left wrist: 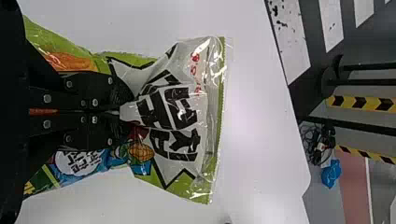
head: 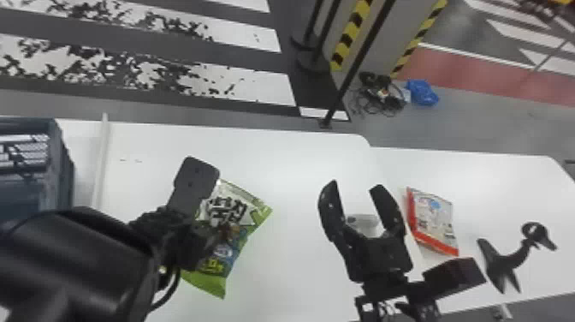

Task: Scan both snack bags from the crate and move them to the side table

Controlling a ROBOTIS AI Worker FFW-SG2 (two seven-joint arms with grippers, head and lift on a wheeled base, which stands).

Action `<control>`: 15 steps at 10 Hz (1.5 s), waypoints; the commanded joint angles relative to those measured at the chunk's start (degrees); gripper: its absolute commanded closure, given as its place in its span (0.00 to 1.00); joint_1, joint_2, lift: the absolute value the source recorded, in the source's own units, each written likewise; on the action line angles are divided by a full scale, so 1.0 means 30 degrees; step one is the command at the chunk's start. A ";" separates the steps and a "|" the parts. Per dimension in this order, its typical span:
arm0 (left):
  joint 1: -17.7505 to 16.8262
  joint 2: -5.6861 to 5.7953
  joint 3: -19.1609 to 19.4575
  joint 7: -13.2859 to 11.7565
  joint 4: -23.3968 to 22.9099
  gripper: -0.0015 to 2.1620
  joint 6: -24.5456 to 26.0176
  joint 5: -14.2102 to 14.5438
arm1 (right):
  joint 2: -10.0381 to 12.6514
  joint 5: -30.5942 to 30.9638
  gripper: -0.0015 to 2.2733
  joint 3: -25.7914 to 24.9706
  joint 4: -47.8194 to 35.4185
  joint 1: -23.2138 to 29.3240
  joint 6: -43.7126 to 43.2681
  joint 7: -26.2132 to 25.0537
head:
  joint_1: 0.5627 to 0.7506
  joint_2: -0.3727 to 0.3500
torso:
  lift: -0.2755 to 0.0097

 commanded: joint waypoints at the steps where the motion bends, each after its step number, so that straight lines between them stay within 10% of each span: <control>1: -0.0420 -0.0050 -0.0343 -0.0336 0.1799 0.84 -0.1179 -0.0264 | -0.0001 0.0010 0.04 0.0250 0.0014 -0.0228 0.0105 0.0015 | 0.70 0.03 | 0.86; 12: -0.2734 -0.0050 -0.2364 -0.5375 1.1379 0.84 -1.0085 0.0146 | -0.0206 -0.0312 0.04 0.0016 0.0775 -0.0990 0.0222 -0.0014 | 0.70 0.03 | 0.86; 15: -0.2880 -0.0050 -0.2657 -0.5522 1.2053 0.83 -1.0730 0.0205 | -0.0294 -0.0488 0.04 -0.0014 0.0922 -0.1107 0.0164 -0.0014 | 0.70 0.03 | 0.86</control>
